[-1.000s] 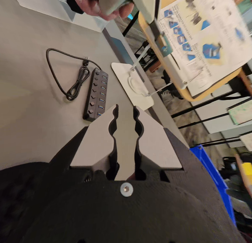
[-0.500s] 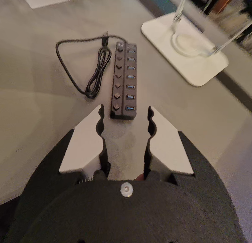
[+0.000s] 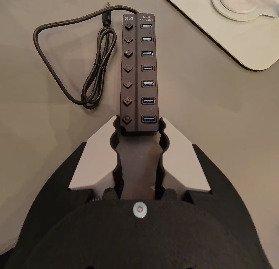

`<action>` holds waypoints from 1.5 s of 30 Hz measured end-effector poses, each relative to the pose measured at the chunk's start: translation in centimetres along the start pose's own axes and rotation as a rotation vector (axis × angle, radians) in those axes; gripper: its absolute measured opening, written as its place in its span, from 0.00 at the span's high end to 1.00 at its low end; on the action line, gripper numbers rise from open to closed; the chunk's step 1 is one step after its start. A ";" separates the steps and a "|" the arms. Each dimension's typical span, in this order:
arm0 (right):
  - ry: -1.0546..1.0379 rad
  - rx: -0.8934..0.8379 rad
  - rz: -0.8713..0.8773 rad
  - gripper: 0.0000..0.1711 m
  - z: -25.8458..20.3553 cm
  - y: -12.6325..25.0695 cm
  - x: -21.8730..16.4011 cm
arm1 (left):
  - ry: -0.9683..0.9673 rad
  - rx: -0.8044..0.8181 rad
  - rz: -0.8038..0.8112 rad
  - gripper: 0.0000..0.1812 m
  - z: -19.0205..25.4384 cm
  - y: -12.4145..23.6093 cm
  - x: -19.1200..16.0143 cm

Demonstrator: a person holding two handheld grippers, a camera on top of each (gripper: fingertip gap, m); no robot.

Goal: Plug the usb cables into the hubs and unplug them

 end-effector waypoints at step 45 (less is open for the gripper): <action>0.649 0.315 -0.076 0.67 0.5 3.7 1.0 | -0.044 0.044 0.087 0.92 -0.8 3.7 2.9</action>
Point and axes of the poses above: each gripper's, where its closed fingertips meet, y back along the fingers, x out of its top, z = x × y across the jaws, the point moved 2 cm from there along y, back along the fingers, and after that the axes turned 7 degrees about -y, right-handed, at the moved point
